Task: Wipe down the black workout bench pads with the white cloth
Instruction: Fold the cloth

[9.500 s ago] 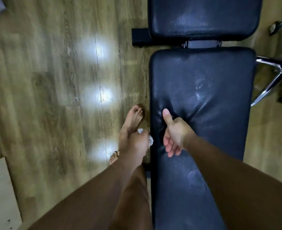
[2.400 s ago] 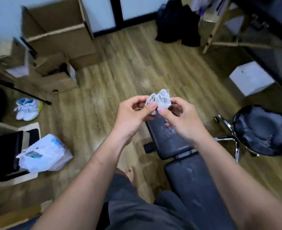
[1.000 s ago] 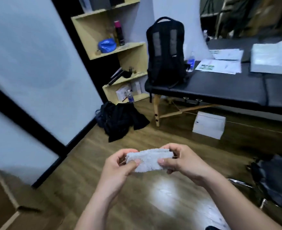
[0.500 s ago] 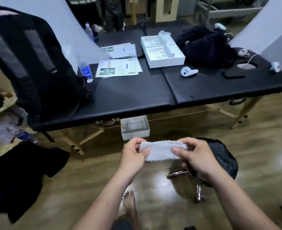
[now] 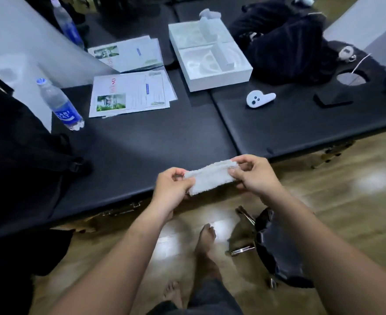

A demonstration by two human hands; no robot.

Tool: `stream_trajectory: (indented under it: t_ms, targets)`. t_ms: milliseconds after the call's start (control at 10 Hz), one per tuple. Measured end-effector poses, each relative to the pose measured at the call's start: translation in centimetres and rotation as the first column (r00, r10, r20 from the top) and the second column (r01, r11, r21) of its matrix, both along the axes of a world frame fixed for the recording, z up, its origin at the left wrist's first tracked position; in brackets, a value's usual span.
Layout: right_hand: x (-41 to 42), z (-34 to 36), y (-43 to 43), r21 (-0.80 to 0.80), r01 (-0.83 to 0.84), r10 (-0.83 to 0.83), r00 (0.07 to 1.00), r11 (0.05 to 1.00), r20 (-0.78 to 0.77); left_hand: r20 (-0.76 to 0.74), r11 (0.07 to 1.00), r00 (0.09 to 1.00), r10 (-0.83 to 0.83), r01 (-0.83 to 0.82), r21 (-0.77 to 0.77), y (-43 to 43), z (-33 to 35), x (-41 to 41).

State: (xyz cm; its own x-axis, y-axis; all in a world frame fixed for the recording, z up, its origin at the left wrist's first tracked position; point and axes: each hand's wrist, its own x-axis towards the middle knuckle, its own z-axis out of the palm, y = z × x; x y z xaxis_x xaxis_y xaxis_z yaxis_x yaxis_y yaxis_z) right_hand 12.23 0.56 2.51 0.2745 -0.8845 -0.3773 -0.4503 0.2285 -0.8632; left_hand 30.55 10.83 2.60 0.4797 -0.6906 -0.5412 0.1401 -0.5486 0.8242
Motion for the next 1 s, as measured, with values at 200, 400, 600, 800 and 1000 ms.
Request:
stream_trajectory:
  t_ms: [200,400,600,800,1000]
  targets:
    - [4.9,-9.5,-12.6,0.05,0.026,-0.018,0.988,0.998,-0.151,0.213,0.969,0.974,0.077,-0.124,0.215,-12.8,-7.1,2.8]
    - [6.6,-13.3,-15.9,0.081,-0.022,0.047,0.948,0.996,-0.316,0.358,0.939,0.931,-0.069,-0.06,0.339,-16.8,-11.3,4.3]
    - [7.4,-13.5,-15.9,0.052,-0.01,0.031,0.908,0.999,-0.419,0.408,0.86,0.836,-0.368,0.14,0.49,-17.3,-12.4,5.5]
    - [4.8,-11.1,-14.9,0.223,0.116,0.009,0.87,0.968,-0.493,0.383,0.846,0.776,-0.502,0.348,0.404,-16.3,-11.1,8.1]
    - [0.9,-4.3,-4.9,0.424,0.476,-0.401,0.879,0.77,-0.258,0.336,0.814,0.744,-0.578,0.497,0.301,-14.6,-10.1,10.6]
